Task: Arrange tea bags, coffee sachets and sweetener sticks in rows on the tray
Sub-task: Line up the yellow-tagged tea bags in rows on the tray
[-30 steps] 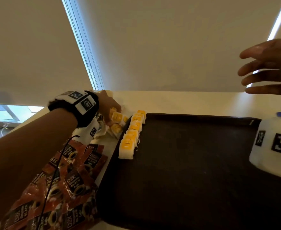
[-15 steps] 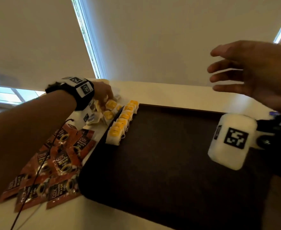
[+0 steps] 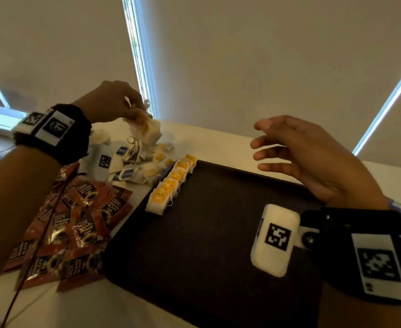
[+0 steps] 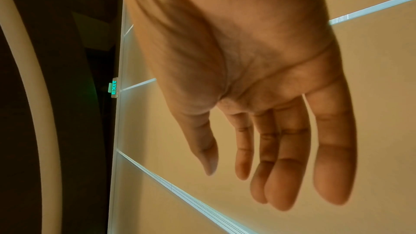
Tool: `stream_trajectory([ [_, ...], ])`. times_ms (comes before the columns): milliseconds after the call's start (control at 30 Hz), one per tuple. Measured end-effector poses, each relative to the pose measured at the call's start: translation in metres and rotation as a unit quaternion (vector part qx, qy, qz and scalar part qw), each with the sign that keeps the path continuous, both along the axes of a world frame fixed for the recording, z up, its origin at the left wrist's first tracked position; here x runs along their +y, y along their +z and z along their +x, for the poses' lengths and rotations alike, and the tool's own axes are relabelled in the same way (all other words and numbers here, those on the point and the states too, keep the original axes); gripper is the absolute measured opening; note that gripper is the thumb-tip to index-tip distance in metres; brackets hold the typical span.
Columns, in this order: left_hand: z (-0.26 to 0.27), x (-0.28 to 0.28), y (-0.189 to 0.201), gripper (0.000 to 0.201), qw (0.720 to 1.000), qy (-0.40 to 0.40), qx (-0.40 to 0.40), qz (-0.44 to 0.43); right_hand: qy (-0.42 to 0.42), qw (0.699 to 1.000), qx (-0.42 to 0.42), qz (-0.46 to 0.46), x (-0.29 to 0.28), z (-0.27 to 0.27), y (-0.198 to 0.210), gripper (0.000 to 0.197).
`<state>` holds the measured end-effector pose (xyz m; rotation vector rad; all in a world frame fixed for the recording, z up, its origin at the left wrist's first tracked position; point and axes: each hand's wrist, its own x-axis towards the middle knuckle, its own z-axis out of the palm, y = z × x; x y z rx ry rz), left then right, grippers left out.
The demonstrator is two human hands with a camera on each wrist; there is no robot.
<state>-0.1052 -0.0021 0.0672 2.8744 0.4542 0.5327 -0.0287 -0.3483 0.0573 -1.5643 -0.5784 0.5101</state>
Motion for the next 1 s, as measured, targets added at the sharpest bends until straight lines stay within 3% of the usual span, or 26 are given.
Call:
stream_trajectory([
  [133, -0.022, -0.057, 0.007, 0.016, 0.985, -0.133, -0.041, -0.107, -0.023, 0.999, 0.048, -0.001, 0.016, -0.007, -0.006, 0.043],
  [200, -0.024, -0.088, 0.007, 0.015, 0.972, -0.194, -0.034, -0.127, 0.005, 0.997, 0.074, -0.027, 0.027, -0.011, -0.013, 0.058],
  [367, -0.014, -0.131, -0.006, 0.018, 0.948, -0.313, 0.001, -0.061, 0.055, 0.988, 0.141, -0.039, 0.044, -0.020, -0.021, 0.064],
  [467, -0.014, -0.133, -0.014, 0.029, 0.935, -0.345, 0.059, -0.060, 0.026, 0.995, 0.048, -0.083, 0.049, -0.022, -0.023, 0.057],
  [567, -0.016, -0.132, -0.026, 0.016, 0.913, -0.391, 0.101, -0.065, 0.026, 0.991, -0.057, -0.118, 0.058, -0.026, -0.029, 0.037],
  [633, -0.014, -0.132, -0.031, 0.011, 0.904, -0.409, 0.103, -0.071, 0.069, 0.989, -0.049, -0.118, 0.064, -0.028, -0.035, 0.047],
  [700, -0.010, -0.129, -0.035, 0.011, 0.902, -0.414, 0.099, -0.070, 0.127, 0.987, 0.038, -0.089, 0.068, -0.029, -0.043, 0.052],
  [867, -0.007, -0.116, -0.037, 0.026, 0.913, -0.389, 0.067, -0.105, 0.258, 0.954, 0.151, -0.012, 0.065, -0.020, -0.059, 0.066],
  [933, -0.005, -0.112, -0.035, 0.019, 0.923, -0.371, 0.044, -0.089, 0.271, 0.947, 0.175, 0.011, 0.066, -0.020, -0.062, 0.075],
  [1000, -0.004, -0.107, -0.034, 0.015, 0.934, -0.350, 0.003, -0.074, 0.227, 0.955, 0.188, 0.043, 0.072, -0.022, -0.064, 0.069],
])
